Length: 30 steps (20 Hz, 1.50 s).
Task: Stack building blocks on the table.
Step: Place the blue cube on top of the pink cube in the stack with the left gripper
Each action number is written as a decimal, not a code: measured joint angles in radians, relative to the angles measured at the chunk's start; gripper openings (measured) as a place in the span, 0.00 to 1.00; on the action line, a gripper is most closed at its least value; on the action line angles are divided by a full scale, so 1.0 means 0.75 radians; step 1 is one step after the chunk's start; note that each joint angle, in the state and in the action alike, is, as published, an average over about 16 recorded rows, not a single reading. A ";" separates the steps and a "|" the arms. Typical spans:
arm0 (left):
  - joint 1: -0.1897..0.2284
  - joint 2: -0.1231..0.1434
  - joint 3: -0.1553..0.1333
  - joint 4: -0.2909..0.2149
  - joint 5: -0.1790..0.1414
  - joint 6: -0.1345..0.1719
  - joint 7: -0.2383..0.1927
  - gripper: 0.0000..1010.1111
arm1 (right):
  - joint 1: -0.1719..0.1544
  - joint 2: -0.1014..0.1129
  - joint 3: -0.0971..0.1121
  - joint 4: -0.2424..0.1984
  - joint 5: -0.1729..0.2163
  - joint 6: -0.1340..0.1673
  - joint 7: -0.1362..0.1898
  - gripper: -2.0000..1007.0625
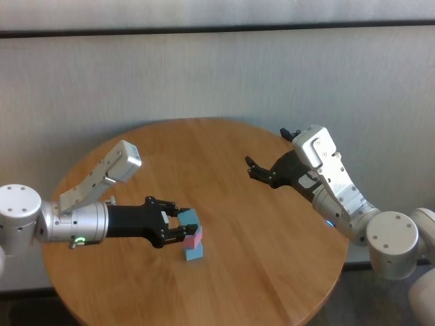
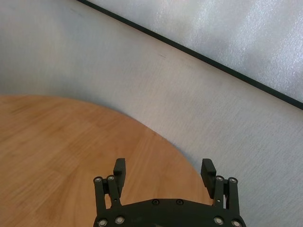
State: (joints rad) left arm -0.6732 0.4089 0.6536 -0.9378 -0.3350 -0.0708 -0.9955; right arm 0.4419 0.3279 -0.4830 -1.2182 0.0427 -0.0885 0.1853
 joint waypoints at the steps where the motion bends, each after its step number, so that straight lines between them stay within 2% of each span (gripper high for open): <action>1: -0.002 0.000 0.003 0.004 -0.001 0.000 0.001 0.40 | 0.000 0.000 0.000 0.000 0.000 0.000 0.000 0.99; 12: -0.022 -0.001 0.035 0.036 -0.019 -0.008 0.010 0.40 | 0.000 0.000 0.000 0.000 0.000 0.000 0.000 0.99; 22: -0.026 -0.005 0.047 0.047 -0.031 -0.016 0.015 0.40 | 0.000 0.000 0.000 0.000 0.000 0.000 0.000 0.99; 30: -0.025 -0.004 0.045 0.046 -0.031 -0.015 0.014 0.48 | 0.000 0.000 0.000 0.000 0.000 0.000 0.000 0.99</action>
State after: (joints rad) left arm -0.6921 0.4056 0.6875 -0.9032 -0.3580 -0.0824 -0.9849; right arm 0.4419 0.3279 -0.4830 -1.2182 0.0427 -0.0885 0.1853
